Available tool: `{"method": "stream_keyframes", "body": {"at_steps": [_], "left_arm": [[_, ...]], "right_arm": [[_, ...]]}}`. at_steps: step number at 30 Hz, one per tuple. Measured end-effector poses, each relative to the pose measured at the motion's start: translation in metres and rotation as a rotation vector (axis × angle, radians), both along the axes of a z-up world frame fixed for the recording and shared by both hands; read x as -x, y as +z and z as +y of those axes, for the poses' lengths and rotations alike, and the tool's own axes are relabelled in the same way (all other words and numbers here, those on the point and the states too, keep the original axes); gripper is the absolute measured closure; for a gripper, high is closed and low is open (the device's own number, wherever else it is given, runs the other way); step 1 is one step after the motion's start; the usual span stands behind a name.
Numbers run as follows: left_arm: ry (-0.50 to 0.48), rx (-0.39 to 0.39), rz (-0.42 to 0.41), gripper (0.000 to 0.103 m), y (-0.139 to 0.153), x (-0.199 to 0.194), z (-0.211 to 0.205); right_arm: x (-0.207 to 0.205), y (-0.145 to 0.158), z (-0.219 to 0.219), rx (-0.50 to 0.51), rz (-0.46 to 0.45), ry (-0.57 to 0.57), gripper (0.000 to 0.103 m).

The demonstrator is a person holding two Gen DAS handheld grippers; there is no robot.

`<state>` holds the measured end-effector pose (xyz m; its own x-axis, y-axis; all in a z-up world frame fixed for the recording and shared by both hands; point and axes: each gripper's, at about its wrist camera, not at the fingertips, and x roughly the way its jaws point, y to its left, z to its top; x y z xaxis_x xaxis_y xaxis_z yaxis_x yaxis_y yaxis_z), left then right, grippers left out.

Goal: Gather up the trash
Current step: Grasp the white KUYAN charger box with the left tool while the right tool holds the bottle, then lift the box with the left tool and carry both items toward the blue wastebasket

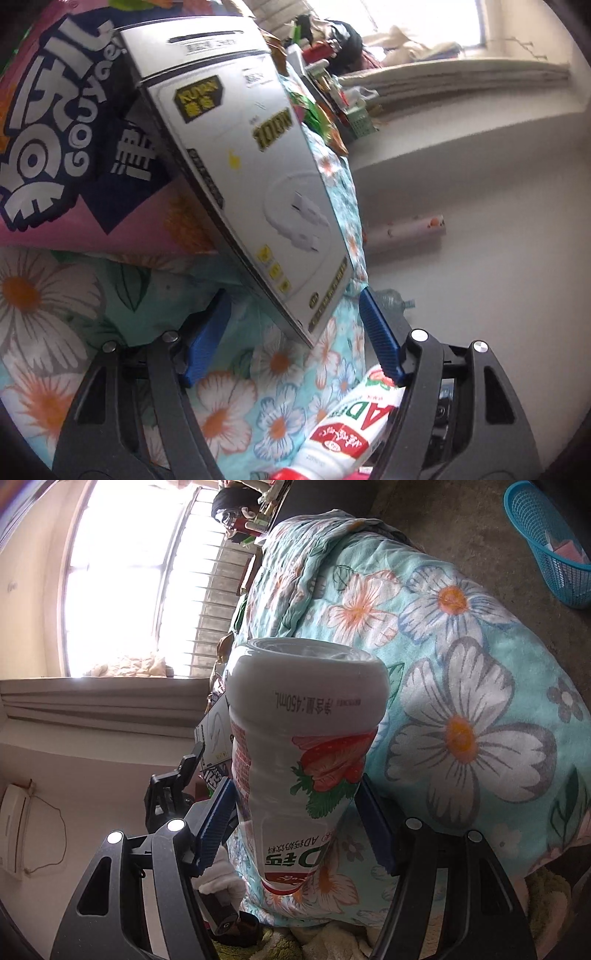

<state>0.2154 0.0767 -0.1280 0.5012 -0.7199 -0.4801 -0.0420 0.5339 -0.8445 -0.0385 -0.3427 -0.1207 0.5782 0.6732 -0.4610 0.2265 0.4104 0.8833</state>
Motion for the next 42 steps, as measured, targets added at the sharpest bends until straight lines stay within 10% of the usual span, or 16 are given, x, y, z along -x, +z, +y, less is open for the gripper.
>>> {"method": "stream_keyframes", "body": {"at_steps": [25, 42], "left_arm": [[0.154, 0.042, -0.039, 0.071, -0.003, 0.009, -0.01], [-0.328, -0.628, -0.234, 0.076, 0.108, 0.079, -0.018]], "right_arm": [[-0.01, -0.007, -0.008, -0.033, 0.006, 0.008, 0.038], [-0.021, -0.008, -0.006, -0.023, 0.024, 0.009, 0.038]]}}
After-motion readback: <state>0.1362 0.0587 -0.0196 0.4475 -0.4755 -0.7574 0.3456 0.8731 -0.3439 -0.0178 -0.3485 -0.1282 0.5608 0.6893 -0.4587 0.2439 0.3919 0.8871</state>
